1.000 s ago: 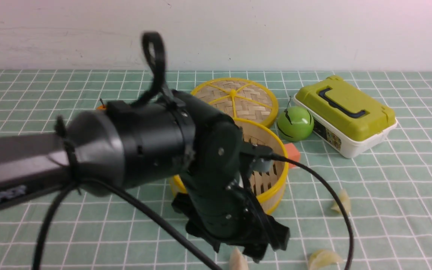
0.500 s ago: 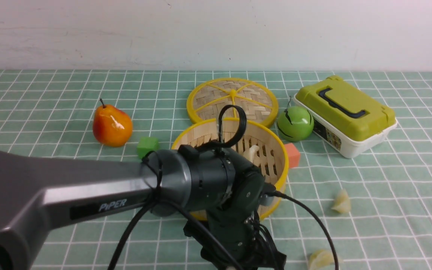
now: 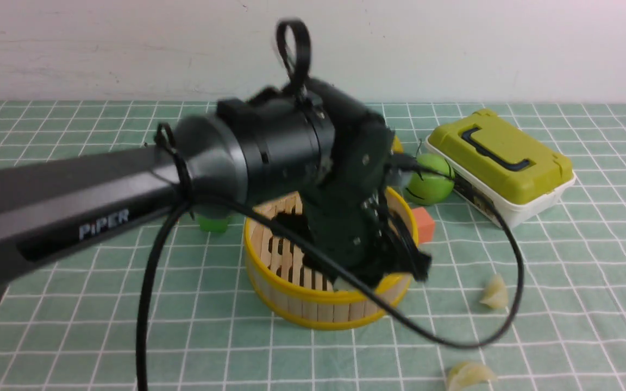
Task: Put the dumplings into the steamer on the table with the blue tablecloth.
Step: 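Place the dumpling into the bamboo steamer basket with the left gripper, then reach for and grasp a dumpling lying on the table beside the steamer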
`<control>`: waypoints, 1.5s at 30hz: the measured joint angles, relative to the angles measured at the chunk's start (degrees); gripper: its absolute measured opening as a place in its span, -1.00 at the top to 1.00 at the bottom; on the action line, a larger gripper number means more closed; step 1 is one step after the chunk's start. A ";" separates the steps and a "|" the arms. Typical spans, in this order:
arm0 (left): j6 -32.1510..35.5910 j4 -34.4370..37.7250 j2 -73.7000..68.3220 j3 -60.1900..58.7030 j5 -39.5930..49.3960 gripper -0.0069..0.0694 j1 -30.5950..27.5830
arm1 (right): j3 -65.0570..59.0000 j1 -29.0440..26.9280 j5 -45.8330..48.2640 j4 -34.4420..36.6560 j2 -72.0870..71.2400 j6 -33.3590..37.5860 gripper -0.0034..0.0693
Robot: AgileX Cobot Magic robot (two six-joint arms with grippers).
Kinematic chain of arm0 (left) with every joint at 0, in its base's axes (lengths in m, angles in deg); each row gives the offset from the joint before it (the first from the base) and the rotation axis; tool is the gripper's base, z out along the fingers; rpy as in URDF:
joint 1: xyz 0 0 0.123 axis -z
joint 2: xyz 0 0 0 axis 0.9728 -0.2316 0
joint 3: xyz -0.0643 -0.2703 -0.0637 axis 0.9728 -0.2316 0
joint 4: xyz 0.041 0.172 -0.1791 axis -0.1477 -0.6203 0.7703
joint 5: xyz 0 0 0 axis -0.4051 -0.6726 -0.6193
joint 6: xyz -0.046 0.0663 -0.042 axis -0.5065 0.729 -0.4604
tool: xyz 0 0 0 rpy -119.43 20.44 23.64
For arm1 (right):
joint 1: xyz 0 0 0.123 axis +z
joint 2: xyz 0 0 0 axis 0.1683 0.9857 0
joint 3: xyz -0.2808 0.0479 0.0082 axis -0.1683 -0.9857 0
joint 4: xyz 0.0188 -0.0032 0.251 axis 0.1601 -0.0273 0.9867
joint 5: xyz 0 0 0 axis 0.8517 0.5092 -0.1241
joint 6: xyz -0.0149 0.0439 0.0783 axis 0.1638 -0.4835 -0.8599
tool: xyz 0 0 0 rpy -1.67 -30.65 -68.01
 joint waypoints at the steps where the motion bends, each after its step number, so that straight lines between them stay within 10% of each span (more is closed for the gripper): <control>1: 0.00 -0.33 -0.36 1.80 0.33 0.18 -1.22 | 0.00 0.00 0.00 0.00 0.00 -0.08 0.72; 17: -0.79 -0.03 -18.64 15.07 -5.29 0.18 -14.35 | 0.00 0.00 0.12 0.00 2.62 -2.27 0.71; 29: 2.02 0.88 -16.76 21.11 2.92 -0.30 -14.36 | 4.13 0.00 0.90 -0.10 14.63 -2.39 0.68; 39: 9.97 2.70 7.34 20.74 12.96 0.47 -14.36 | 17.25 0.00 5.49 -0.48 36.18 -4.65 0.61; 45: 10.15 4.50 23.04 2.69 12.90 0.86 -14.31 | 18.73 0.00 0.84 -5.08 49.48 -9.77 0.21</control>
